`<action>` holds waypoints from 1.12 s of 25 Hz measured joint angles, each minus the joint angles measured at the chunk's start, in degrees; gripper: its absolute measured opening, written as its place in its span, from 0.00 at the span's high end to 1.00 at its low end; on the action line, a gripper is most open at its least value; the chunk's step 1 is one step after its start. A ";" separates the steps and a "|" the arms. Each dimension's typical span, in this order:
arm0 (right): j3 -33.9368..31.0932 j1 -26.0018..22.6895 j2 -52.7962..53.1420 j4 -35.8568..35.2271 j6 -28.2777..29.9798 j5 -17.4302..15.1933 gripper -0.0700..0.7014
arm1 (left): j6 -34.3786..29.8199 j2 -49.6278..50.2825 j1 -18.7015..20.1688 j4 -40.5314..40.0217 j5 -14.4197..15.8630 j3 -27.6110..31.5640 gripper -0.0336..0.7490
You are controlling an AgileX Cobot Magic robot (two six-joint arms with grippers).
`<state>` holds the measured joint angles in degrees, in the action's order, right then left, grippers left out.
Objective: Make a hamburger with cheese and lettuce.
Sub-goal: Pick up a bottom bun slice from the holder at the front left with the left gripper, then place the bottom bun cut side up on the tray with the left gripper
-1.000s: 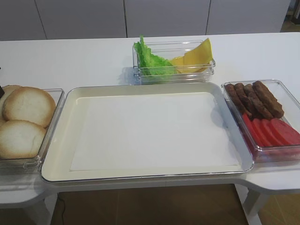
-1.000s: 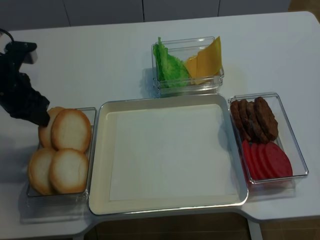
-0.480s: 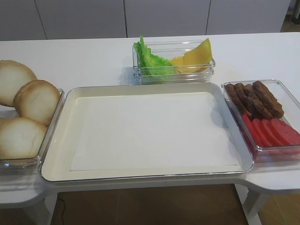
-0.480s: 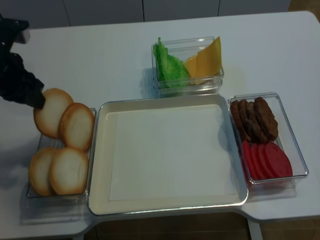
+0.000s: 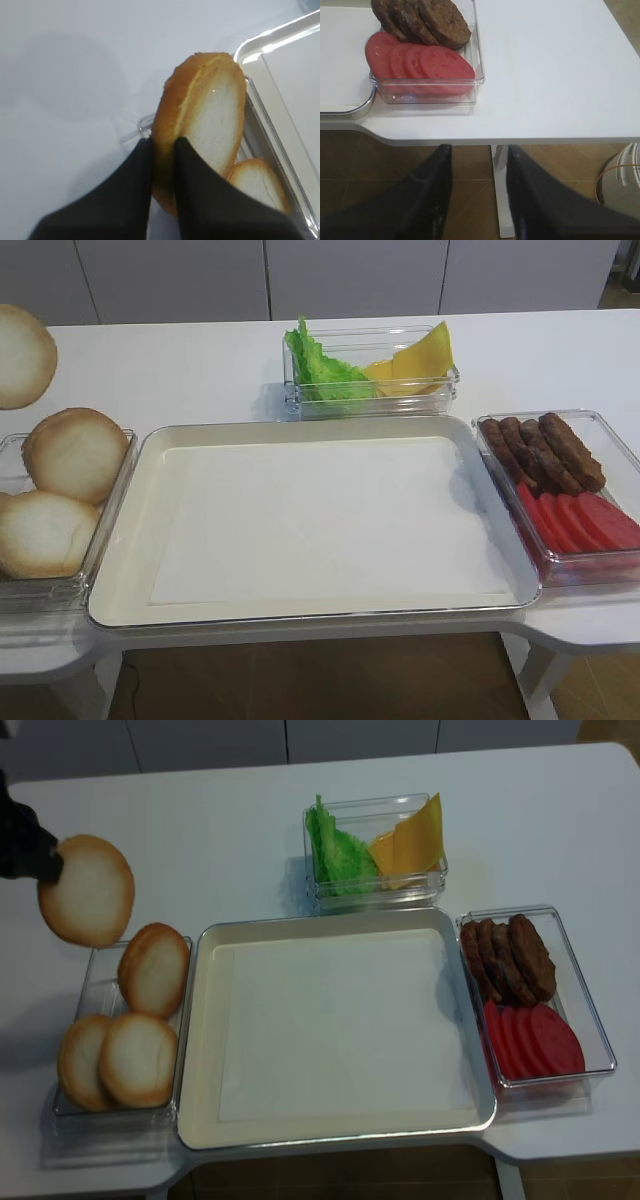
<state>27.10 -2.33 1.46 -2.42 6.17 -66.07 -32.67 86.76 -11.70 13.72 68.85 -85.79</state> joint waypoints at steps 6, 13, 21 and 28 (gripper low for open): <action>0.00 0.00 0.00 0.00 0.00 0.00 0.55 | 0.11 -4.34 0.00 3.93 2.09 -0.33 0.86; 0.00 0.00 0.00 0.00 0.00 0.00 0.55 | 0.11 -5.92 3.61 18.24 2.85 -0.43 0.86; 0.00 0.00 0.00 0.00 0.00 0.00 0.55 | 4.68 -5.92 16.53 19.65 2.85 -0.43 0.86; 0.00 0.00 0.00 0.00 0.00 0.00 0.55 | 14.64 -1.77 22.86 19.89 2.85 0.05 0.86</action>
<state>27.10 -2.33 1.46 -2.42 6.17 -66.07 -18.03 84.99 11.16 33.61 71.69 -85.74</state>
